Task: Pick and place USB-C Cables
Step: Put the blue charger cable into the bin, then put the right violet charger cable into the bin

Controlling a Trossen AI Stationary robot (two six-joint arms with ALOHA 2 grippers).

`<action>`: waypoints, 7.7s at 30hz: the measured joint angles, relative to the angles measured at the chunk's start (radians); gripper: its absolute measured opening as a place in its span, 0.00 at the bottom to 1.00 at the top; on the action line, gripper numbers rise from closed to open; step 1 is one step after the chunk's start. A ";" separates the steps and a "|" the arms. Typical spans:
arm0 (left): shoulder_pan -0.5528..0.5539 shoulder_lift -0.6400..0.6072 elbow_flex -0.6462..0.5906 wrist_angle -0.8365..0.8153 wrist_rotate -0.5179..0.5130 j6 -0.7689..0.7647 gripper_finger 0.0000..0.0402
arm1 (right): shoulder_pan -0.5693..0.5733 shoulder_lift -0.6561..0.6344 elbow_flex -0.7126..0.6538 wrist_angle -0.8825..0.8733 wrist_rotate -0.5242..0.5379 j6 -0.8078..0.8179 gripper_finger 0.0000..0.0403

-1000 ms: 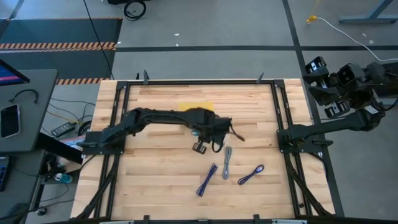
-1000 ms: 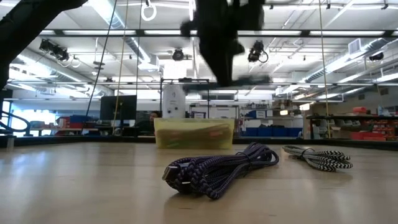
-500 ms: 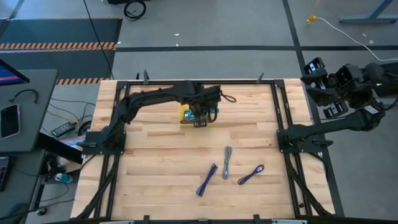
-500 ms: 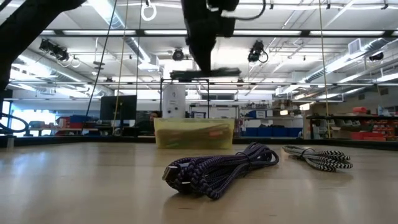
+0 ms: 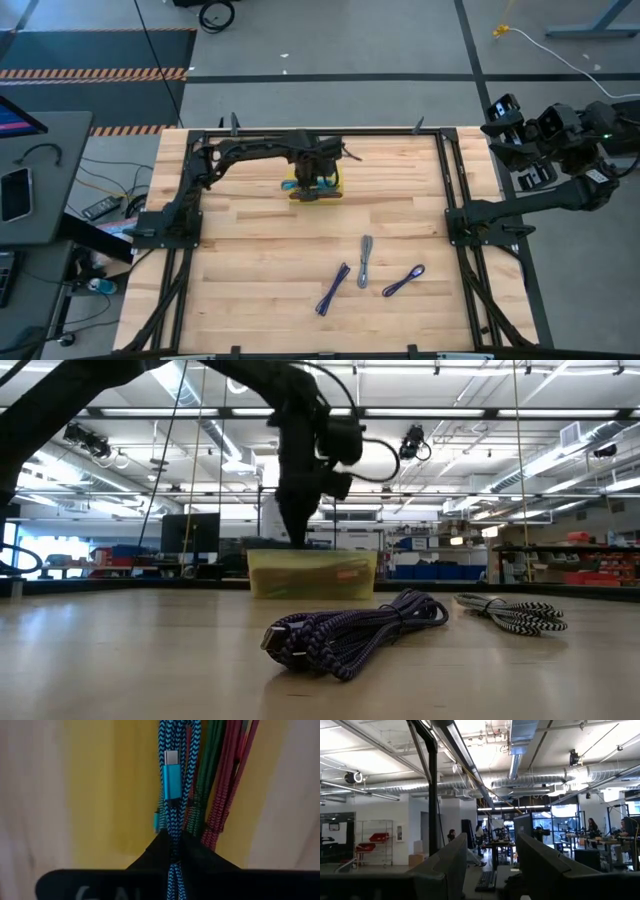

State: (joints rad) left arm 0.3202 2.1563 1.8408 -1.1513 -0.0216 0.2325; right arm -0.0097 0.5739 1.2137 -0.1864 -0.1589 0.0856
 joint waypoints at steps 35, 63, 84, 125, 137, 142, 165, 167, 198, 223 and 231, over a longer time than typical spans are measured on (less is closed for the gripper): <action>-0.025 0.006 -0.055 0.224 0.088 0.115 0.06 | 0.000 0.000 0.000 -0.027 0.000 0.001 0.44; -0.037 0.058 -0.056 0.272 0.122 0.069 0.06 | 0.000 0.000 0.000 -0.027 -0.019 0.002 0.44; -0.038 -0.041 0.020 0.118 0.132 -0.140 0.68 | 0.000 0.000 0.000 -0.156 0.102 0.000 0.44; -0.273 -0.468 0.426 -0.160 -0.207 -0.228 0.69 | 0.501 1.057 -0.034 -1.000 -0.112 0.638 0.42; -0.274 -0.468 0.426 -0.178 -0.207 -0.222 0.69 | 0.525 1.258 -0.034 -0.888 -0.041 0.463 0.47; -0.274 -0.468 0.426 -0.183 -0.207 -0.226 0.69 | 0.525 1.281 -0.052 -0.804 -0.048 0.444 0.47; -0.274 -0.468 0.426 -0.196 -0.207 -0.229 0.69 | 0.499 1.249 -0.181 -0.683 -0.078 0.463 0.05; -0.274 -0.468 0.426 -0.209 -0.207 -0.229 0.69 | 0.486 1.217 -0.184 -0.713 -0.097 0.492 0.04; -0.273 -0.467 0.426 -0.234 -0.207 -0.229 0.69 | -0.278 1.075 0.498 -0.864 0.106 -0.161 0.04; -0.273 -0.466 0.426 -0.238 -0.206 -0.221 0.69 | -0.266 1.572 0.584 -0.723 -0.105 -0.273 0.04; -0.273 -0.466 0.426 -0.238 -0.206 -0.221 0.69 | -0.265 1.602 0.584 -0.723 -0.100 -0.309 0.04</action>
State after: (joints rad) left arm 0.0471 1.6901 2.2665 -1.3891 -0.2279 0.0120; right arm -0.2749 2.1764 1.7977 -0.9097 -0.2584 -0.2236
